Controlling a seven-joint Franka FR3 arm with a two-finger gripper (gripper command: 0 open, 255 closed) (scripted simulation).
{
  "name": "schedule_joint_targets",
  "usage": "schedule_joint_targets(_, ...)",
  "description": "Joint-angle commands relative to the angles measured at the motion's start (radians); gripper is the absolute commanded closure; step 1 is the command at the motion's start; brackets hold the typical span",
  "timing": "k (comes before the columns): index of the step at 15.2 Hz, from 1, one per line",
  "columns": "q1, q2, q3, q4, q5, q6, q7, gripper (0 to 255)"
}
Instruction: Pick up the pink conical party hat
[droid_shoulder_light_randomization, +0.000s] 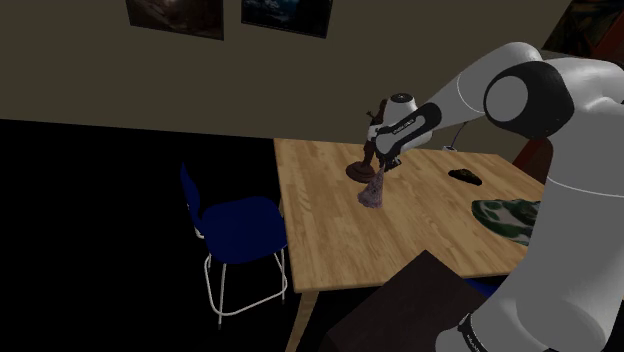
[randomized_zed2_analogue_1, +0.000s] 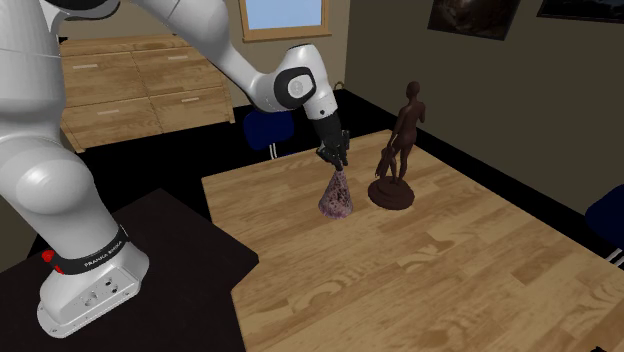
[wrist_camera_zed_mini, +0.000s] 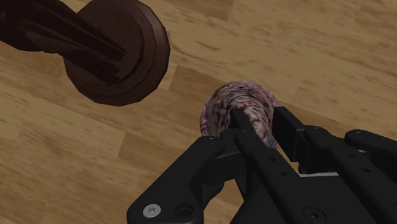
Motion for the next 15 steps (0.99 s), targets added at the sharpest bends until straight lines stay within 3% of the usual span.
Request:
schedule_joint_targets(1, 0.0, 0.0, 0.0, -0.001, 0.0, 0.0, 0.0, 255)
schedule_joint_targets(6, -0.001, 0.001, 0.0, 0.0, 0.001, 0.001, -0.001, 255)
schedule_joint_targets(15, 0.018, -0.083, -0.015, 0.027, -0.022, -0.103, -0.013, 255)
